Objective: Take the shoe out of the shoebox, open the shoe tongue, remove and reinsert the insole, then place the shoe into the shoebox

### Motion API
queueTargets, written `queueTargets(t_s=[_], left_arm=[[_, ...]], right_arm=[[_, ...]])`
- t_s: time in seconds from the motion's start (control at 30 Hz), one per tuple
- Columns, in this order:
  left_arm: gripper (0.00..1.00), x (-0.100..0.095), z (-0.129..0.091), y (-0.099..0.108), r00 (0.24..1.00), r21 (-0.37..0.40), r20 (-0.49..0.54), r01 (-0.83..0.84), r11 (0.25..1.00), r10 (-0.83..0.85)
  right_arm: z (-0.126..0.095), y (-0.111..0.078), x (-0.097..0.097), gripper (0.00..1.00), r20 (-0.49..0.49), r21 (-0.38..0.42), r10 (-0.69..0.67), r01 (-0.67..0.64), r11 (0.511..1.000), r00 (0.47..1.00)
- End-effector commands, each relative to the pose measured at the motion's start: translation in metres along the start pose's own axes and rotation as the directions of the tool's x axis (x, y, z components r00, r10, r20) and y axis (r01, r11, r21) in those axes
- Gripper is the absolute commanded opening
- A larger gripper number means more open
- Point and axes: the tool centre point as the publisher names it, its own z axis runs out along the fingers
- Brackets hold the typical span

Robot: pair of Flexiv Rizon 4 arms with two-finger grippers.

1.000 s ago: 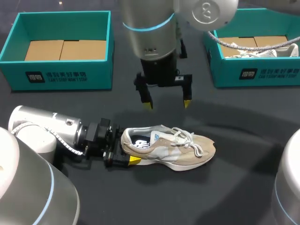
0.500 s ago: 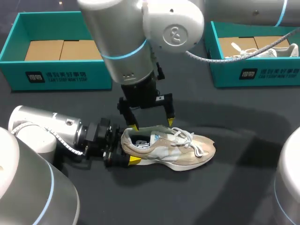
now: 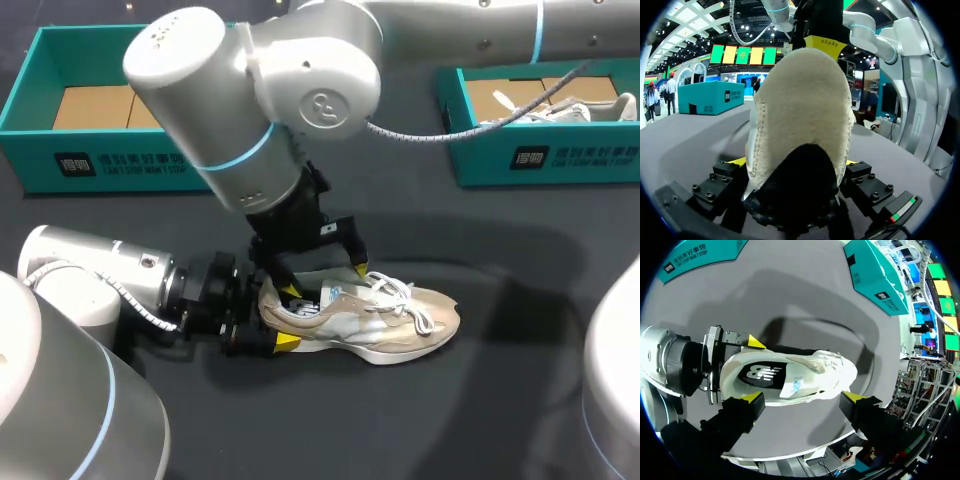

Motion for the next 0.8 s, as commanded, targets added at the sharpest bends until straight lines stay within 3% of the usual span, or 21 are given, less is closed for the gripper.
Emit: queueTargets(t_s=[0.03, 0.43, 0.8], left_arm=[[0.0, -0.002, 0.001, 0.003, 1.0, 0.0, 0.002, -0.001, 1.0, 0.001], [0.0, -0.002, 0.001, 0.003, 1.0, 0.0, 0.002, -0.001, 1.0, 0.001], [0.0, -0.002, 0.001, 0.003, 1.0, 0.0, 0.002, -0.001, 1.0, 0.001]], right_arm=[[0.005, -0.002, 0.004, 1.0, 0.071, -0.035, 0.611, -0.611, 0.791, 0.788], [0.021, -0.001, 0.0, 1.0, 0.094, -0.093, 0.666, -0.659, 0.746, 0.74], [0.038, 0.008, -0.003, 1.0, 0.075, -0.139, 0.672, -0.659, 0.739, 0.737]])
